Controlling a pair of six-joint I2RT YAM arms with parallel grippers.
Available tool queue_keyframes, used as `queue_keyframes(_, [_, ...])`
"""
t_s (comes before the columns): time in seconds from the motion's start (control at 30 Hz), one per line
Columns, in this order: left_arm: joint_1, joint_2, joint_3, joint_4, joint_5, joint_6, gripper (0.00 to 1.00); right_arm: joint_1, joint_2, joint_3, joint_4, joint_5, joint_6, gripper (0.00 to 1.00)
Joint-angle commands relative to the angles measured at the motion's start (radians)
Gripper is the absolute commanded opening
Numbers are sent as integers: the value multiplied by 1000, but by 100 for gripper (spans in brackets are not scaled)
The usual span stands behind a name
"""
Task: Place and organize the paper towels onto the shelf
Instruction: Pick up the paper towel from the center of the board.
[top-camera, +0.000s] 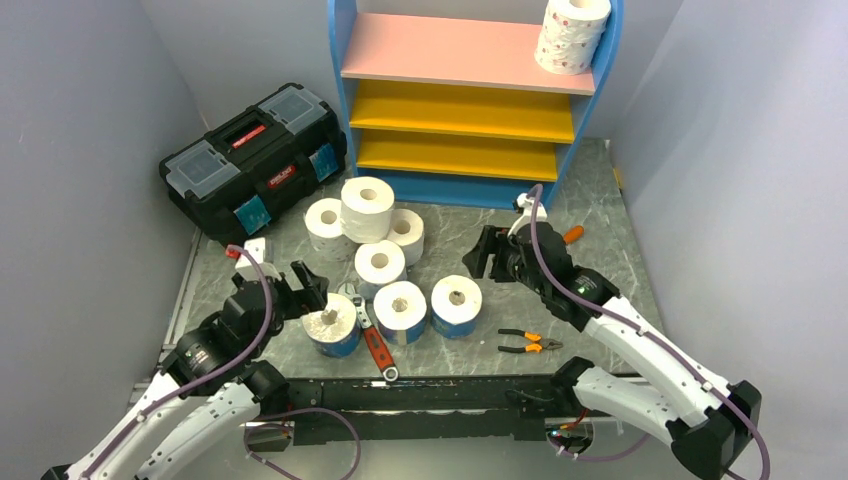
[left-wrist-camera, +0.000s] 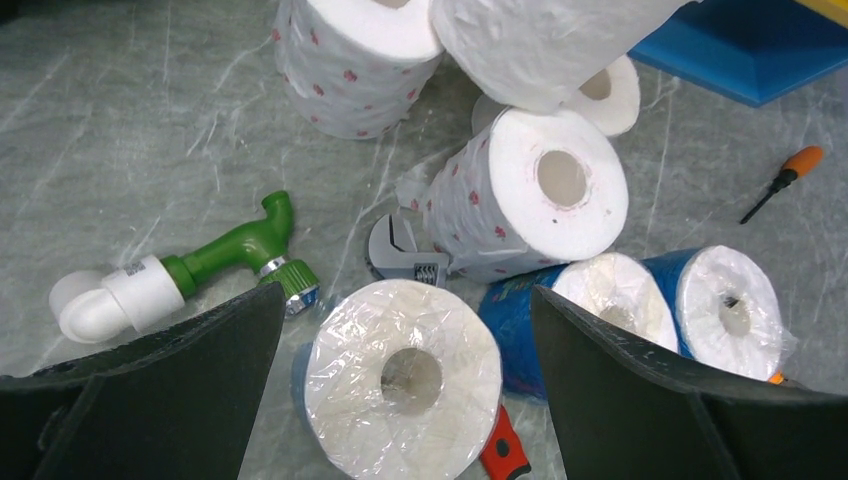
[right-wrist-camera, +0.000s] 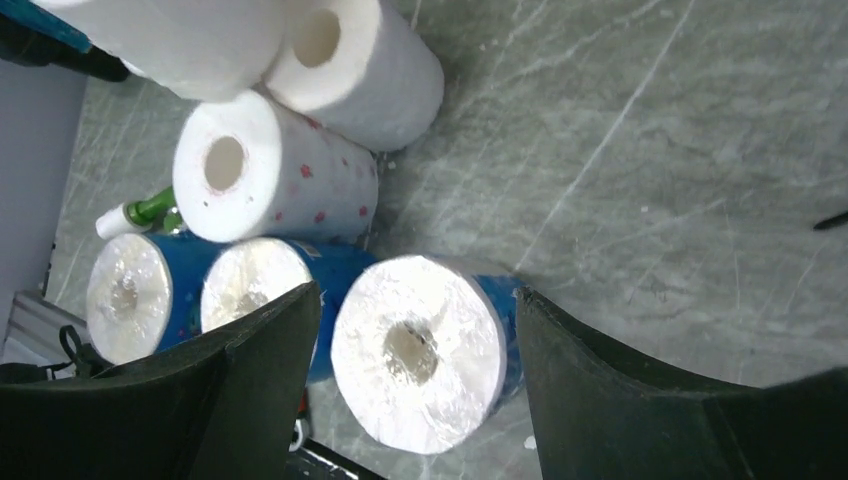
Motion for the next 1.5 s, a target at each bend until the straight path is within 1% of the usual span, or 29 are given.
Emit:
queue_keyframes(0.0, [-2, 16, -31, -6, 8, -46, 99, 2, -18, -63, 26, -31, 57, 74])
queue_keyframes(0.1, [-2, 33, -39, -9, 19, -71, 98, 4, -5, -103, 23, -86, 74, 73])
queue_keyframes(0.3, [-4, 19, -75, 32, 58, -76, 98, 8, -22, -156, 9, -115, 98, 72])
queue_keyframes(0.53, [-2, 50, -95, 44, 89, -90, 98, 28, 33, -178, 7, -115, 107, 68])
queue_keyframes(0.8, [-3, 46, -117, 64, 114, -93, 98, 35, 83, -187, 24, -88, 110, 65])
queue_keyframes(1.27, [-2, 75, -148, 94, 140, -108, 98, 58, 161, -207, 65, -67, 121, 63])
queue_keyframes(1.47, [-2, 66, -158, 107, 142, -105, 98, 68, 183, -214, 78, -54, 121, 60])
